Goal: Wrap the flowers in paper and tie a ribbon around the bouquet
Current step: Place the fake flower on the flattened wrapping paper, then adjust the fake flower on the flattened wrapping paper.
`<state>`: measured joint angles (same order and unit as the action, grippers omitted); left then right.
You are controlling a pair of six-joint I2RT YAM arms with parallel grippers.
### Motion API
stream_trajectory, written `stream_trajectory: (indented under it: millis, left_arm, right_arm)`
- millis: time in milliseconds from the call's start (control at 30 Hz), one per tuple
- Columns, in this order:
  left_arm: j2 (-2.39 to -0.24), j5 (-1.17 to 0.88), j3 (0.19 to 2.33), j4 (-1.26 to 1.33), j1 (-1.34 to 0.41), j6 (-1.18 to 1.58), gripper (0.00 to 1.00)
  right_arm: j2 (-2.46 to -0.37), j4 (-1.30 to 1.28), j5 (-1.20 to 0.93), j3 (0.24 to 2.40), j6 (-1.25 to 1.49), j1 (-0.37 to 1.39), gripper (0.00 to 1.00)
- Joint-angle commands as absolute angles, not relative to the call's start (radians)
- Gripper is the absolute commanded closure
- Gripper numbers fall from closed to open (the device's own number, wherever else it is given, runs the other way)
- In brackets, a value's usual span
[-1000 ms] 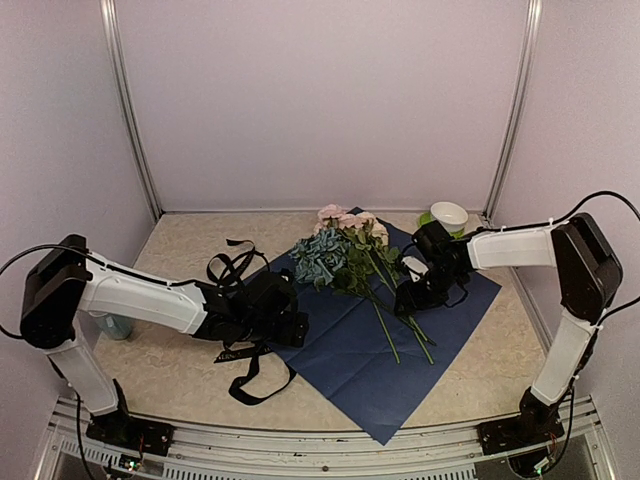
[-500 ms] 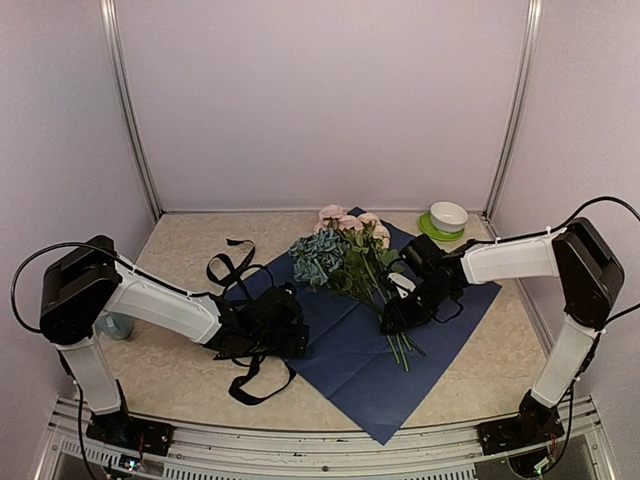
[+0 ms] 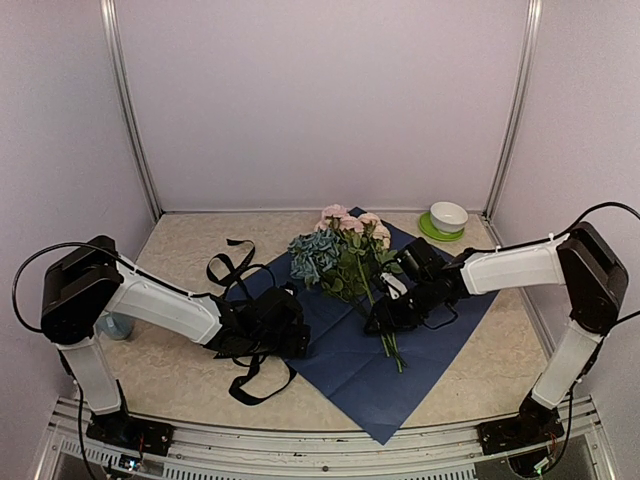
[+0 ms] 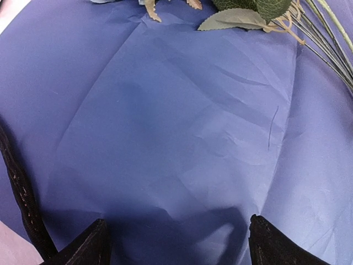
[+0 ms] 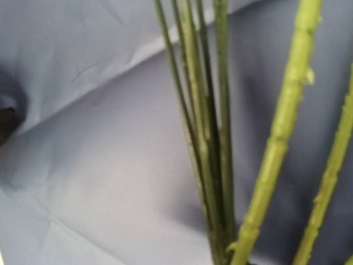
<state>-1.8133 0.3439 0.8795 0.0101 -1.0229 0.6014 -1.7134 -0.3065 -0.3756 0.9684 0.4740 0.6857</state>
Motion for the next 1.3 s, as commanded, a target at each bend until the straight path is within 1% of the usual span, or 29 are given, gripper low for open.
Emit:
stream_trajectory:
  millis: [0,67,200,367,467,533,667,700,767,1033,1267]
  left_arm:
    - [-1.823,0.299,0.856,-0.023,-1.029,0.590,0.16]
    - [-1.799,0.305,0.865,-0.038,-1.030,0.580,0.16]
    - [-1.750,0.336,0.925,-0.103,-1.040,0.536,0.16]
    - [-1.698,0.319,0.996,-0.153,-1.040,0.482,0.15]
    - [-1.675,0.281,1.026,-0.163,-0.990,0.461,0.15]
    - [-1.687,0.265,1.053,-0.179,-0.934,0.457,0.16]
    - [-1.773,0.321,1.147,-0.244,-0.843,0.438,0.28]
    - [-1.805,0.335,1.168,-0.244,-0.834,0.423,0.28]
    - [-1.857,0.353,1.214,-0.239,-0.821,0.393,0.28]
    - [-2.044,0.382,1.384,-0.193,-0.772,0.373,0.29]
    - [-2.156,0.363,1.504,-0.156,-0.776,0.331,0.30]
  right_arm:
    - [-1.657,-0.265,-0.388,0.941,0.534,0.702,0.51]
    - [-1.629,-0.297,-0.374,0.944,0.523,0.703,0.51]
    - [-1.583,-0.413,-0.274,0.974,0.474,0.683,0.47]
    - [-1.524,-0.441,-0.224,0.966,0.426,0.588,0.47]
    - [-1.542,-0.444,-0.162,0.976,0.404,0.551,0.49]
    - [-1.581,-0.468,-0.115,0.992,0.393,0.546,0.53]
    - [-1.617,-0.478,-0.087,0.979,0.385,0.550,0.73]
    - [-1.618,-0.473,-0.087,0.964,0.384,0.553,0.78]
    - [-1.616,-0.458,-0.098,0.942,0.384,0.569,0.83]
    - [-1.626,-0.418,-0.129,0.870,0.425,0.632,0.86]
    - [-1.662,-0.395,-0.169,0.869,0.445,0.713,0.86]
